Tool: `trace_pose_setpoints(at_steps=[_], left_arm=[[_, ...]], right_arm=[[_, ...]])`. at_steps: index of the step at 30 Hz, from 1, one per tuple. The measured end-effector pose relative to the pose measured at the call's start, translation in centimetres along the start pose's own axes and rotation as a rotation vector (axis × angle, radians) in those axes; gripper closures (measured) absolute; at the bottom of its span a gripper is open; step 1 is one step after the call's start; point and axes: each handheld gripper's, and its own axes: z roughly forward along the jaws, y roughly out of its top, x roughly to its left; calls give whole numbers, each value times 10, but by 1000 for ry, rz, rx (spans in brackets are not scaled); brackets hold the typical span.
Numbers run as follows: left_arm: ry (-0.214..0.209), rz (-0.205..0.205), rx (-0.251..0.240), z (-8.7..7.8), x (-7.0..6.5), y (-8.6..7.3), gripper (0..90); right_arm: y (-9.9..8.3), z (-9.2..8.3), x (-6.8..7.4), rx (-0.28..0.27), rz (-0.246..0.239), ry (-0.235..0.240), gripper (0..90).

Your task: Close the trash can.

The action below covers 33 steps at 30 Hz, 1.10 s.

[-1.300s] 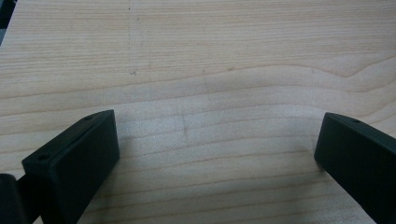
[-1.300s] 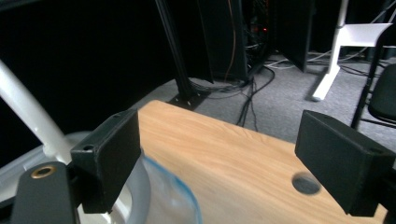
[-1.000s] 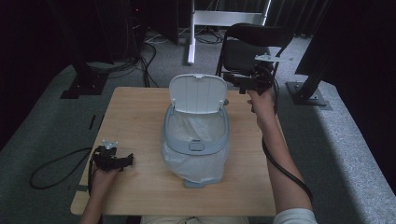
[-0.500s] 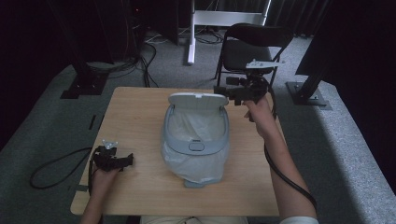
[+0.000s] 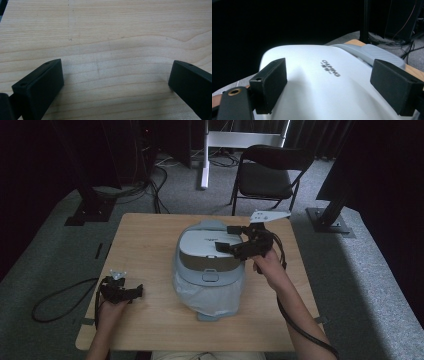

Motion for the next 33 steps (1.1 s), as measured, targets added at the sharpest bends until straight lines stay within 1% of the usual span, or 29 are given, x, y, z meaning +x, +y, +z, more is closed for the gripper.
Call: trace_pose_setpoints(at_steps=[1,3,5,8,9,12,13,15,16,20,21,22,23,24,26,33], left_arm=[[-1,0,0,0,0,0,0],[-1,-1,0,0,0,0,0],[-1,0,0,0,0,0,0],[-1,-1,0,0,0,0,0],[0,-1,-1,0,0,0,0],[-1,0,0,0,0,0,0],[0,1,0,0,0,0,0],[-1,1,0,0,0,0,0],[-1,1,0,0,0,0,0],[-1,1,0,0,0,0,0],[-1,1,0,0,0,0,0],[-1,1,0,0,0,0,0],[-1,1,0,0,0,0,0],[-1,1,0,0,0,0,0],[-1,1,0,0,0,0,0],[-1,1,0,0,0,0,0]], right_arm=[[-2,1,2,3,-3,3,129],[-5,2,7,18,-27,-15,125],[-8,3,9,33,-44,-21,125],[-11,4,10,49,-48,-8,123],[-13,4,11,55,-56,-2,112],[-14,4,12,56,-61,-8,112],[-14,3,16,63,-75,-7,112],[-14,3,18,64,-77,-5,111],[-15,4,19,65,-85,-10,111],[-17,6,25,88,-125,-56,110],[-17,6,25,88,-125,-56,110],[-19,8,29,102,-150,-81,110],[-19,8,29,102,-150,-81,110],[-21,11,32,118,-182,-111,108],[-22,11,35,117,-186,-124,108],[-23,11,37,113,-185,-140,108]])
